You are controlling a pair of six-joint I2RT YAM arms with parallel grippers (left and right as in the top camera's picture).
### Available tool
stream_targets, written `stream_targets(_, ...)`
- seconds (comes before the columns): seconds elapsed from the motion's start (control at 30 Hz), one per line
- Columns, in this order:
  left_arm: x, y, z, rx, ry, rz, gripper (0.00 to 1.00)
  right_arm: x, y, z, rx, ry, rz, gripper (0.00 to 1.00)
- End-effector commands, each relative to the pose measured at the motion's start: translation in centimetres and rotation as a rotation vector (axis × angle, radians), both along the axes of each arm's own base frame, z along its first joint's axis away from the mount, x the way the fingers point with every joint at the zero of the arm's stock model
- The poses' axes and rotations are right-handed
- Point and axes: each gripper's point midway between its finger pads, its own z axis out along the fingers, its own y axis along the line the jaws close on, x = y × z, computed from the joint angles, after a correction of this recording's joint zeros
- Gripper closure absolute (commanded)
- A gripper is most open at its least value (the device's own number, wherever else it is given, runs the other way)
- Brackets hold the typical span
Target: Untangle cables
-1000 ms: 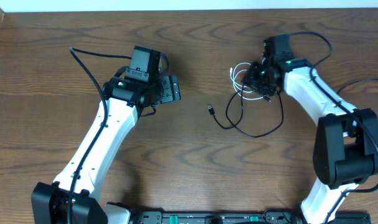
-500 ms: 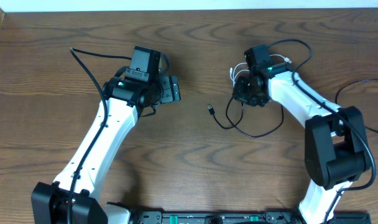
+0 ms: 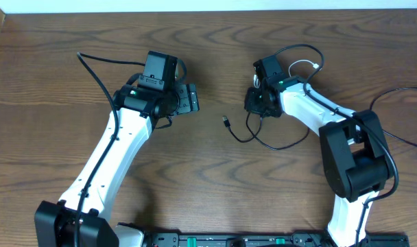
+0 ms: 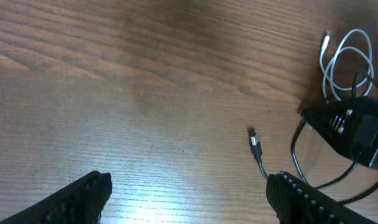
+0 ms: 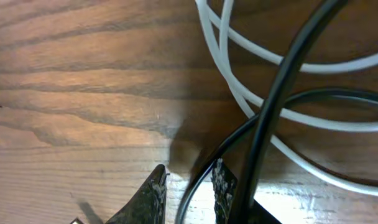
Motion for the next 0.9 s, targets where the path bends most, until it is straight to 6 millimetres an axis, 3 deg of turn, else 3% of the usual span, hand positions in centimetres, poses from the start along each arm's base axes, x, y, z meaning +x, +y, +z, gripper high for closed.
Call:
stream_targets(0.0,0.2,0.3,0.2,0.018,-0.011,-0.002,0.15,-1.0,-0.9,-3.2,-0.071,0.048,0.004,0.81)
stream_targets(0.07,0.2,0.3,0.2,0.018,-0.011,-0.002,0.15,-1.1,-0.9,-3.2,-0.073,0.053,0.007,0.85)
stream_targets(0.17,0.2,0.3,0.2,0.018,-0.011,-0.002,0.15,-1.8,-0.8,-3.4,-0.083,0.074,0.016,0.99)
stream_targets(0.47,0.2,0.3,0.2,0.018,-0.011,-0.002,0.15,-2.8,0.6,-3.6,-0.088,0.081,0.053,0.99)
stream_targets(0.73,0.2,0.3,0.2,0.018,-0.011,-0.002,0.15,-3.9,0.4,-3.8,-0.101,0.123,0.063,0.99)
stream_targets(0.83,0.2,0.3,0.2,0.018,-0.011,-0.002,0.15,-3.9,1.2,-2.7,-0.059,0.114,0.108,0.99)
stream_targets(0.87,0.2,0.3,0.2,0.018,-0.011,-0.002,0.15,-3.7,2.0,-1.5,-0.016,0.095,0.145,0.99)
